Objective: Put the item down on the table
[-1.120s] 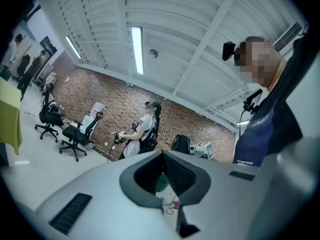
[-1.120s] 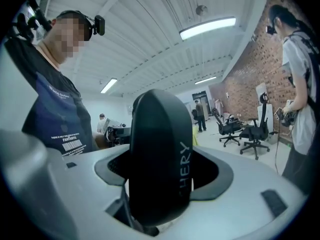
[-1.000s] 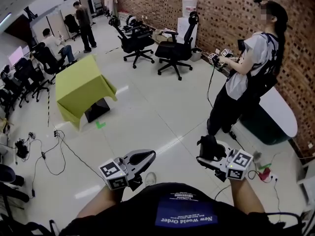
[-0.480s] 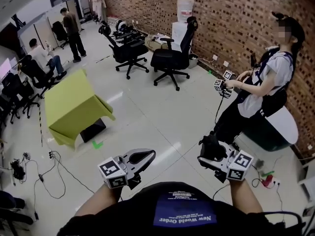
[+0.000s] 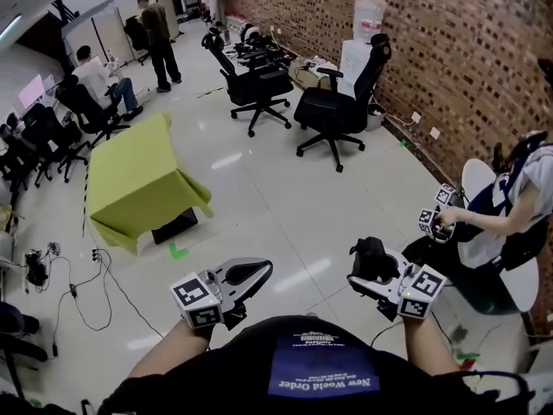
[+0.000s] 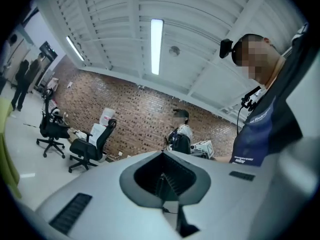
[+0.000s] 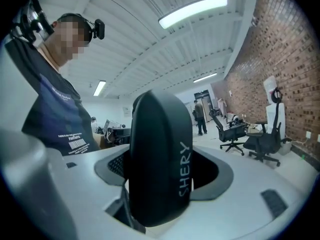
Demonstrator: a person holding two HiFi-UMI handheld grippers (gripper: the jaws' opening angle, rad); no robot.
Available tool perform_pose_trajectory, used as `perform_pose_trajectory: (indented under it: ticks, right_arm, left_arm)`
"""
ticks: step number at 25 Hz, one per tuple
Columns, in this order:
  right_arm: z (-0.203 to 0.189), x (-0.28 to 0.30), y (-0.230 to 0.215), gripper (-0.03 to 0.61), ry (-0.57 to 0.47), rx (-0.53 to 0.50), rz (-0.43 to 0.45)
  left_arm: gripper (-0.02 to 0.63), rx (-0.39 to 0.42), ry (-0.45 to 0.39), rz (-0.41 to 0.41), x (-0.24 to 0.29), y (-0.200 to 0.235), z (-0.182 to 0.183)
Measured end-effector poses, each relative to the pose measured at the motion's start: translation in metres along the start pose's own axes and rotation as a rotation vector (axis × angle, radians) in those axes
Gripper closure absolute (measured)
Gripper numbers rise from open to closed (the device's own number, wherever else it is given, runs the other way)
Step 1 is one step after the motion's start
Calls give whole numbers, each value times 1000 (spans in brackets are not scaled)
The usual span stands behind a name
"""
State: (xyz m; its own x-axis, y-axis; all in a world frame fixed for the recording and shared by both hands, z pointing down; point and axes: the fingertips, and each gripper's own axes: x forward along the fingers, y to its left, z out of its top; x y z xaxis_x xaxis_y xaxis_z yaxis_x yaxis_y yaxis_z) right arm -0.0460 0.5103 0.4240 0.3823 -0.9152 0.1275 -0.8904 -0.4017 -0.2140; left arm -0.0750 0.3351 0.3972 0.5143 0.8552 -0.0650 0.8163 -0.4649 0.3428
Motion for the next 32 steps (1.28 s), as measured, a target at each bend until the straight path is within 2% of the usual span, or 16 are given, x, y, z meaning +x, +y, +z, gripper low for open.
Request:
perform_pose_trajectory:
  ticks: [2,6,12,17,20,28,32]
  right_arm:
    - [8,8,-36,259,16,-2,50]
    - [35,28,-100,259,28,-39,151]
    - [51,65,-164,259,47,-52,220]
    - [67,122,-209,259,66,-65,237]
    - [84,170,-231,259,70,-97,246]
    - [130,309,-275,259,58,-105,260]
    - [141,368,-288,259,78,-93,315]
  left_arm:
    - [620,-31,-34,45,25,19,10]
    - [620,-2,-42,135,67,62,24]
    - [620,-10,-63,187,99,115,38]
    - [620,-25,-98,204,100,181,57]
    - [620,-2,-110,198,95,232,76]
    - [620,27,-114,202,53,364,138]
    - [620,29,-124,245,34,412,161]
